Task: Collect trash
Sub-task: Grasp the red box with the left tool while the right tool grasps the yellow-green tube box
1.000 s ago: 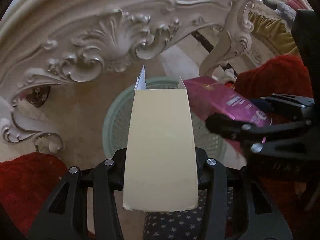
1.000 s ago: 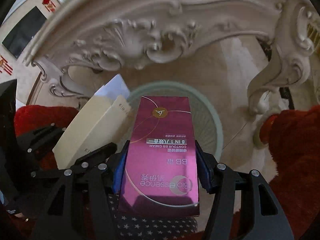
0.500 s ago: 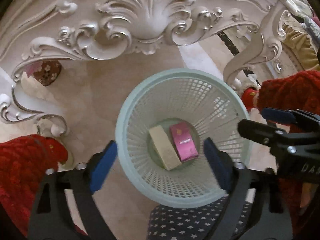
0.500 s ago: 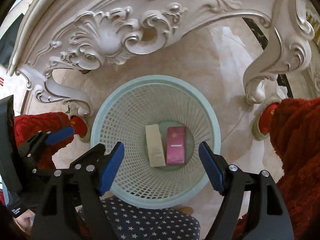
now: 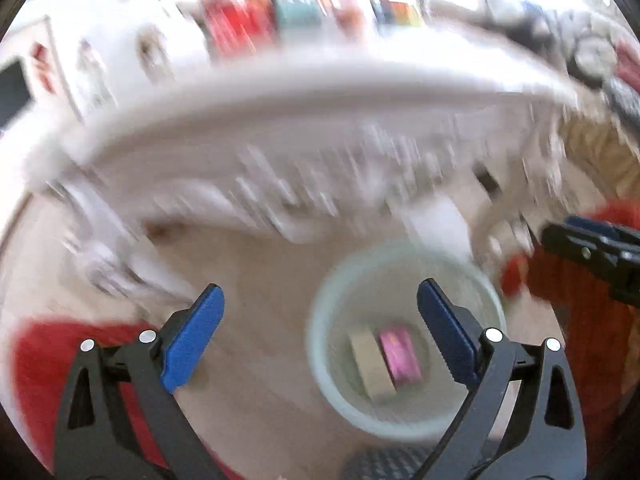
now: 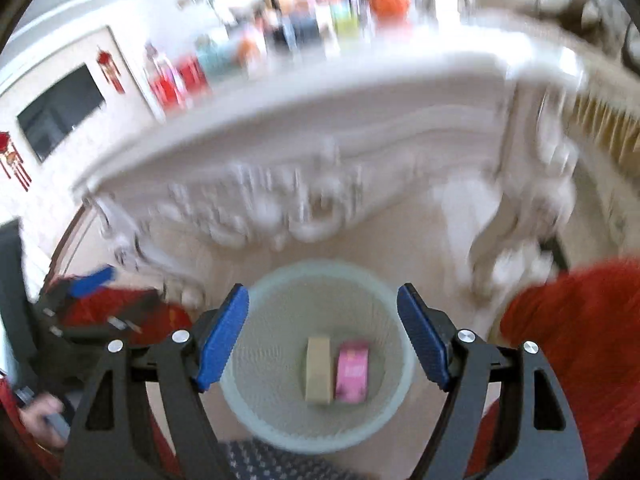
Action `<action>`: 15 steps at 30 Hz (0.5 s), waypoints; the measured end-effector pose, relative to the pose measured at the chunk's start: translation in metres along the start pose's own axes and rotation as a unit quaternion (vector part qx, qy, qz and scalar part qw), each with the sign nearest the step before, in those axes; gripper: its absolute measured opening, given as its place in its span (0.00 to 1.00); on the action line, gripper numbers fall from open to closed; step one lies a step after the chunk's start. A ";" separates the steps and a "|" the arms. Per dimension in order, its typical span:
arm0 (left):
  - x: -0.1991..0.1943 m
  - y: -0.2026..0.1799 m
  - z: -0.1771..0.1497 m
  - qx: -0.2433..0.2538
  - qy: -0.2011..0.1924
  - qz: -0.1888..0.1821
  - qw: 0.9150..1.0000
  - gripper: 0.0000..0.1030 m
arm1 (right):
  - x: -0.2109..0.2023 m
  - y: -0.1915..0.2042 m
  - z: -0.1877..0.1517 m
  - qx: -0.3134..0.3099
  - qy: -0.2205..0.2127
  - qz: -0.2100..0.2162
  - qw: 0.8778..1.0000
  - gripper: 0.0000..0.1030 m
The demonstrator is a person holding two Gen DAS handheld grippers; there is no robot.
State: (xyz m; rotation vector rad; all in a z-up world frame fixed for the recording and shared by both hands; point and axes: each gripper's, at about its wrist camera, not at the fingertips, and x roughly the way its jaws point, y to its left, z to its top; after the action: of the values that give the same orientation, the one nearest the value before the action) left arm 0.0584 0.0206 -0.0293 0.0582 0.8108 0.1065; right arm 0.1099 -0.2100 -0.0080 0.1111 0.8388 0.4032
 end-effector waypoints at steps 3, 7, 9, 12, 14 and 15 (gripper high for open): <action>-0.031 0.025 0.054 -0.038 -0.066 0.025 0.997 0.92 | -0.013 -0.003 0.039 -0.010 -0.039 -0.008 0.999 0.71; -0.028 0.052 0.122 -0.082 -0.108 0.047 0.990 0.92 | -0.013 -0.006 0.107 -0.028 -0.086 -0.022 0.996 0.71; -0.007 0.064 0.152 -0.102 -0.101 0.052 0.988 0.92 | -0.002 -0.005 0.144 -0.048 -0.100 -0.038 0.993 0.71; 0.025 0.078 0.176 -0.124 -0.078 0.053 0.988 0.92 | 0.026 -0.009 0.186 -0.057 -0.085 -0.040 0.994 0.71; 0.045 0.085 0.185 -0.135 -0.061 0.050 0.988 0.92 | 0.045 -0.010 0.205 -0.059 -0.069 -0.041 0.995 0.71; 0.054 0.086 0.189 -0.139 -0.055 0.052 0.987 0.92 | 0.060 -0.011 0.219 -0.062 -0.058 -0.042 0.996 0.71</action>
State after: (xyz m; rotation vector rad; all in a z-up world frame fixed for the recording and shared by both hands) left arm 0.2260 0.1106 0.0699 -0.1562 0.6772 0.3115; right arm 0.3114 -0.1837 0.0932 -0.0148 0.6995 0.3658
